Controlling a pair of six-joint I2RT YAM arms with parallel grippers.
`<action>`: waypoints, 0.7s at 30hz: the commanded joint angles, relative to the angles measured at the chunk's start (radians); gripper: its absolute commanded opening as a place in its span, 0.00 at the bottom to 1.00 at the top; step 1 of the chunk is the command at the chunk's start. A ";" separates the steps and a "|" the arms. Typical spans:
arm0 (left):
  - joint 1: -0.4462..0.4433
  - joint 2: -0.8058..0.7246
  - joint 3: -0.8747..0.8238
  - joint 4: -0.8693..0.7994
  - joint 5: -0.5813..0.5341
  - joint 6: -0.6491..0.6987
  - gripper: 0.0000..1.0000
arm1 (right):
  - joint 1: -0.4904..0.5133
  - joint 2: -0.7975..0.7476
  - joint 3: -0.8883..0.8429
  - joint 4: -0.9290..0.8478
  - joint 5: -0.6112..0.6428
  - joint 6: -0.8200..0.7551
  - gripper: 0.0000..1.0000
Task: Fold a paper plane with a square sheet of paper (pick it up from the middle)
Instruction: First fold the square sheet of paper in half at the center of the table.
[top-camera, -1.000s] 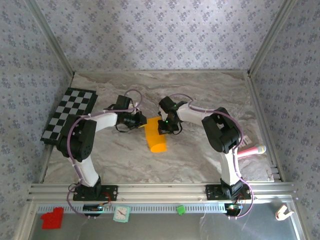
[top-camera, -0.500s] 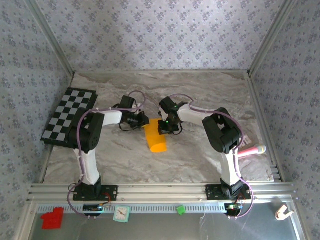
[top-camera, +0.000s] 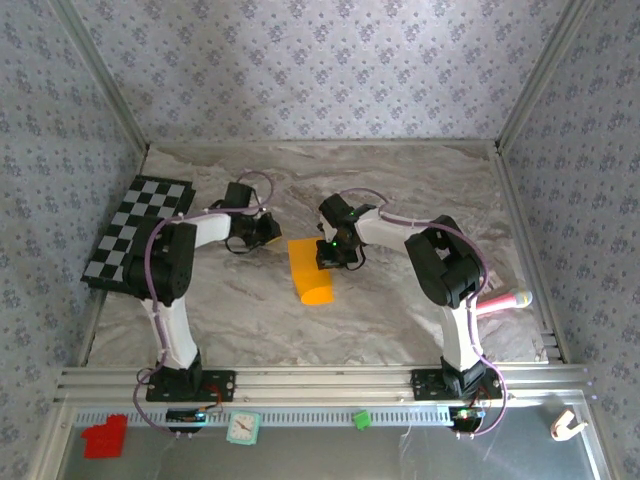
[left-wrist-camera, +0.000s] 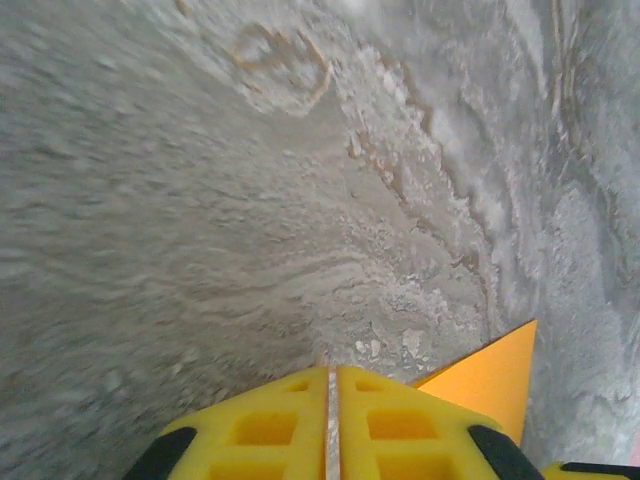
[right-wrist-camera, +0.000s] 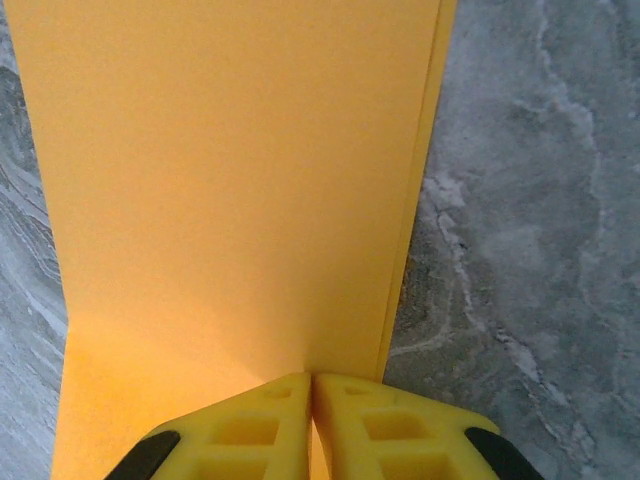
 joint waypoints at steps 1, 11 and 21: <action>-0.016 -0.123 -0.026 -0.014 0.007 -0.045 0.13 | -0.008 0.101 -0.096 -0.116 0.163 0.083 0.13; -0.146 -0.226 -0.222 0.071 0.154 -0.254 0.13 | 0.011 0.066 -0.106 -0.058 0.120 0.222 0.13; -0.224 -0.155 -0.124 -0.166 0.105 -0.192 0.12 | 0.022 0.079 -0.110 -0.076 0.144 0.196 0.13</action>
